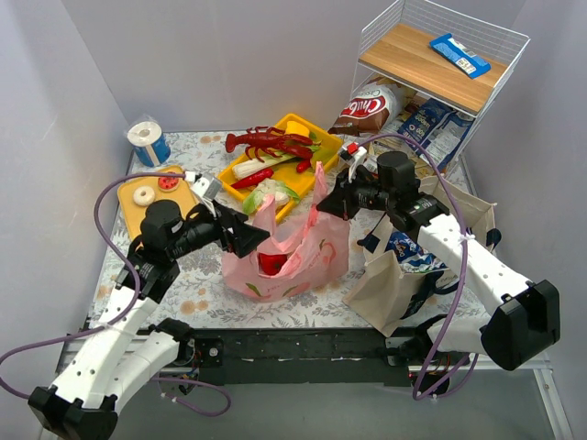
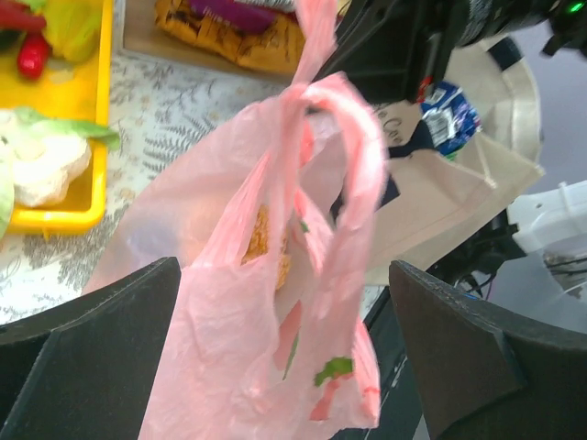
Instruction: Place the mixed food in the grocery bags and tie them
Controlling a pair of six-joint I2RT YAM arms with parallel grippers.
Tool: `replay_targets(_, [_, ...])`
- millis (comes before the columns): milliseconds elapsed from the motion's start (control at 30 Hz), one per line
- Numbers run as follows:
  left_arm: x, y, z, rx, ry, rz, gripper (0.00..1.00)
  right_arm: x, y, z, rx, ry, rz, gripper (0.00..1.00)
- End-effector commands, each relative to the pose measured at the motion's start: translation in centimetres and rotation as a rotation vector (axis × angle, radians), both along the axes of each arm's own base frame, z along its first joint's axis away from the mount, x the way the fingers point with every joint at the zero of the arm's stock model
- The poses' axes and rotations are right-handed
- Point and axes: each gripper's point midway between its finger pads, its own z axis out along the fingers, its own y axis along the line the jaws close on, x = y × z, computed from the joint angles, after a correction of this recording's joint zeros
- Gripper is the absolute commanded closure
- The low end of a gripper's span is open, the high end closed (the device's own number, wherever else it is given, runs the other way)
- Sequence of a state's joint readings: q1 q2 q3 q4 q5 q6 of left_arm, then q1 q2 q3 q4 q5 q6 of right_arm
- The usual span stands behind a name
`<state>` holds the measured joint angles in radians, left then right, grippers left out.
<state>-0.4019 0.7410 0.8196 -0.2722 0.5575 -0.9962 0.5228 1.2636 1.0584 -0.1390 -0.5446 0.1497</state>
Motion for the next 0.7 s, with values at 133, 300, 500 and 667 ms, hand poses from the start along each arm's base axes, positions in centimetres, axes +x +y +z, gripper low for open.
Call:
replay_targets(133, [-0.1,-0.9,-4.1,0.030,0.055,-0.078,0.02,-0.2,0.3,2.1,0.033,-0.041,0.039,0.99])
replay_targets(300, [0.1,-2.4,-5.5,-0.034,0.105,-0.144,0.02,-0.4,0.4,1.9,0.032,-0.034,0.049,0.99])
replay_targets(500, [1.3,-3.0,-6.3,-0.116,0.118,-0.118,0.07,-0.6,0.5,1.7,0.029,-0.025,0.067,0.99])
replay_targets(667, [2.5,-3.9,-7.0,-0.168,0.175,-0.118,0.60,-1.4,0.7,2.5,0.041,-0.036,0.117,0.99])
